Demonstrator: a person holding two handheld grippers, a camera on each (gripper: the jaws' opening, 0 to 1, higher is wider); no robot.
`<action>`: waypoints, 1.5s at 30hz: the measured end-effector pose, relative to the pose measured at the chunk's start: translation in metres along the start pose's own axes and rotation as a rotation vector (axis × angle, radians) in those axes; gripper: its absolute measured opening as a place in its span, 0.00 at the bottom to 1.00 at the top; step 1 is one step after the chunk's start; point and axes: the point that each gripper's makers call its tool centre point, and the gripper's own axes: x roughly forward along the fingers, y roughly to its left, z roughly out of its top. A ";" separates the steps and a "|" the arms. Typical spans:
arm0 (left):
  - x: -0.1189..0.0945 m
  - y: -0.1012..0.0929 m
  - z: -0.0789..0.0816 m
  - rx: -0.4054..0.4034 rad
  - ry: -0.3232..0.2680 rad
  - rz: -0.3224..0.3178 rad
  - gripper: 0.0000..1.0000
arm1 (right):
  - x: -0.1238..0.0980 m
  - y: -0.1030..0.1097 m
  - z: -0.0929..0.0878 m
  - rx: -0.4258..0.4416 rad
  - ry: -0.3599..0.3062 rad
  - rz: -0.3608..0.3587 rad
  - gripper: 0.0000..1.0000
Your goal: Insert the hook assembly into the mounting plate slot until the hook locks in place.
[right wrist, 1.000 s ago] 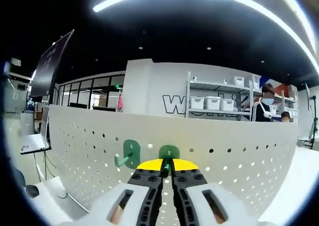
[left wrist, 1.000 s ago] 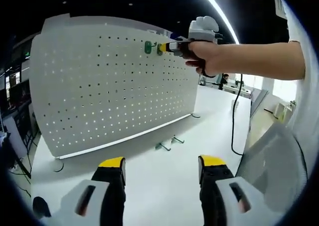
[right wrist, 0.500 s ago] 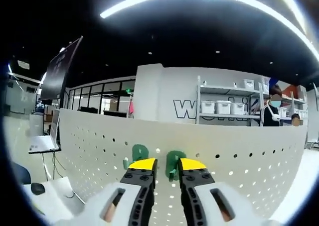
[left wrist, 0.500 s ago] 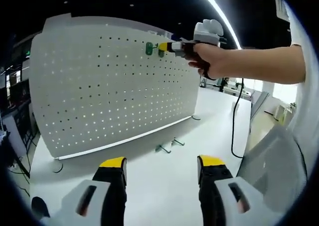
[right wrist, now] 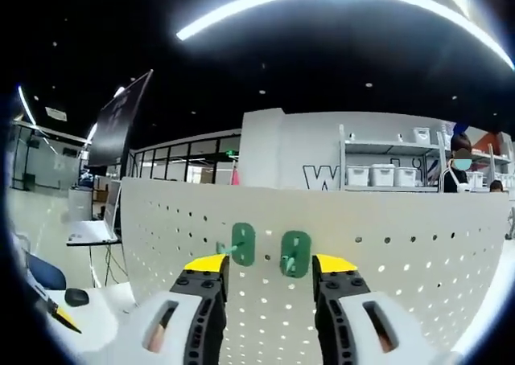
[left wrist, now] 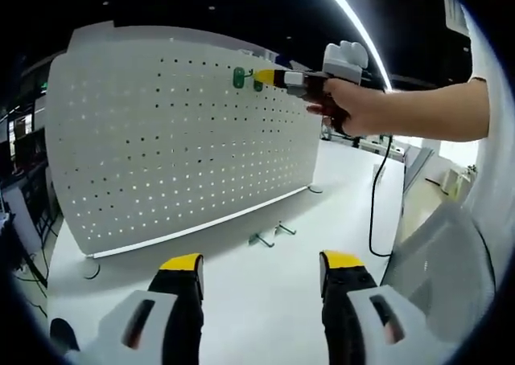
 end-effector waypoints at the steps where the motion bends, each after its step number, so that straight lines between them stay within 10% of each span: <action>1: 0.000 0.000 0.000 0.000 0.001 0.000 0.61 | 0.000 0.000 -0.001 -0.007 0.008 -0.002 0.41; 45: 0.008 0.000 0.003 0.010 -0.001 -0.008 0.63 | -0.071 0.021 -0.049 0.068 0.092 0.227 0.46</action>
